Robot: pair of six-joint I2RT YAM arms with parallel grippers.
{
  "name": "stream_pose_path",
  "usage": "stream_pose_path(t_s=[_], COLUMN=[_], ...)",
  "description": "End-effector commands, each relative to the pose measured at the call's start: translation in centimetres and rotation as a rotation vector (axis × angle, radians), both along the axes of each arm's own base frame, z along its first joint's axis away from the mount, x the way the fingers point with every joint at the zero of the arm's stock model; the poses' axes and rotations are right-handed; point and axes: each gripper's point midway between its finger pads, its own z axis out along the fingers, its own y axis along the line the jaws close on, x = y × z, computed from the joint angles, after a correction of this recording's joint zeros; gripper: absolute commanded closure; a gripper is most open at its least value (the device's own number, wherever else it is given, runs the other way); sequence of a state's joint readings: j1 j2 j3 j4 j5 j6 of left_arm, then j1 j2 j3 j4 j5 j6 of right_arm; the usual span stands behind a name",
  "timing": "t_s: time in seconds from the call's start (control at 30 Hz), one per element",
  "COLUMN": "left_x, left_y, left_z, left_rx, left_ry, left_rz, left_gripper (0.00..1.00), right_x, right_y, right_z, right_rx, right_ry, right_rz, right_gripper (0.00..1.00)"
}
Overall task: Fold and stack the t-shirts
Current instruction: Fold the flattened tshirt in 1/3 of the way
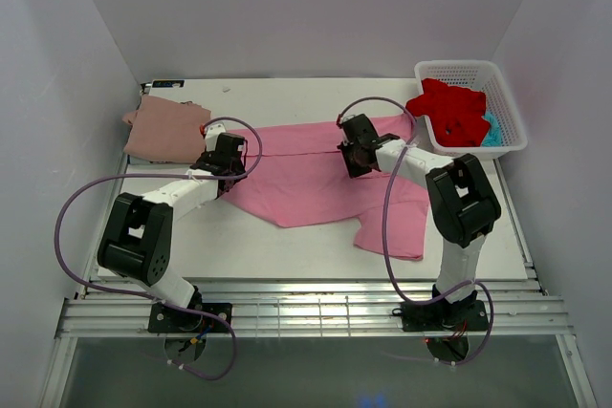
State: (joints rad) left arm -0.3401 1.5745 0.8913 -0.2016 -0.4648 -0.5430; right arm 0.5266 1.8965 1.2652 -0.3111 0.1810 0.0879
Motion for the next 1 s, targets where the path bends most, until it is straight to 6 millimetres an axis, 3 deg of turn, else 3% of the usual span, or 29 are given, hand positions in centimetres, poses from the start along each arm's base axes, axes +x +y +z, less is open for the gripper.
stream_pose_path(t_s=[0.0, 0.27, 0.3, 0.37, 0.47, 0.57, 0.73, 0.8, 0.9, 0.97], left_x=[0.1, 0.0, 0.0, 0.0, 0.0, 0.0, -0.1, -0.4, -0.7, -0.6], left_y=[0.0, 0.0, 0.0, 0.0, 0.0, 0.1, 1.3, 1.6, 1.4, 1.0], left_z=[1.1, 0.7, 0.7, 0.7, 0.6, 0.6, 0.7, 0.4, -0.1, -0.7], left_rx=[-0.01, -0.009, -0.006, -0.006, -0.008, 0.0, 0.06, 0.072, 0.062, 0.057], left_ry=[-0.039, -0.03, -0.028, -0.028, -0.026, -0.024, -0.025, -0.02, -0.008, 0.007], left_rz=[0.01, 0.005, 0.003, 0.003, 0.003, 0.002, 0.04, 0.046, 0.031, 0.01], left_gripper=[0.46, 0.46, 0.46, 0.46, 0.46, 0.46, 0.46, 0.46, 0.46, 0.46], right_x=[0.4, -0.7, -1.0, -1.2, -1.7, -1.7, -1.3, -2.3, -3.8, -5.0], right_y=[1.9, 3.3, 3.3, 3.5, 3.5, 3.0, 1.3, 0.5, -0.6, -1.7], right_z=[4.2, 3.2, 3.0, 2.7, 2.6, 3.8, 9.3, 10.7, 11.9, 10.7], right_rx=[0.032, 0.002, -0.007, -0.016, -0.031, -0.048, -0.027, -0.019, 0.003, -0.014], right_ry=[-0.066, -0.025, -0.012, -0.002, 0.009, -0.039, -0.188, -0.192, -0.209, -0.191], right_rz=[0.015, 0.046, 0.051, 0.057, 0.065, 0.043, -0.033, -0.055, -0.079, -0.088], right_gripper=[0.92, 0.9, 0.82, 0.8, 0.64, 0.59, 0.58, 0.58, 0.57, 0.56])
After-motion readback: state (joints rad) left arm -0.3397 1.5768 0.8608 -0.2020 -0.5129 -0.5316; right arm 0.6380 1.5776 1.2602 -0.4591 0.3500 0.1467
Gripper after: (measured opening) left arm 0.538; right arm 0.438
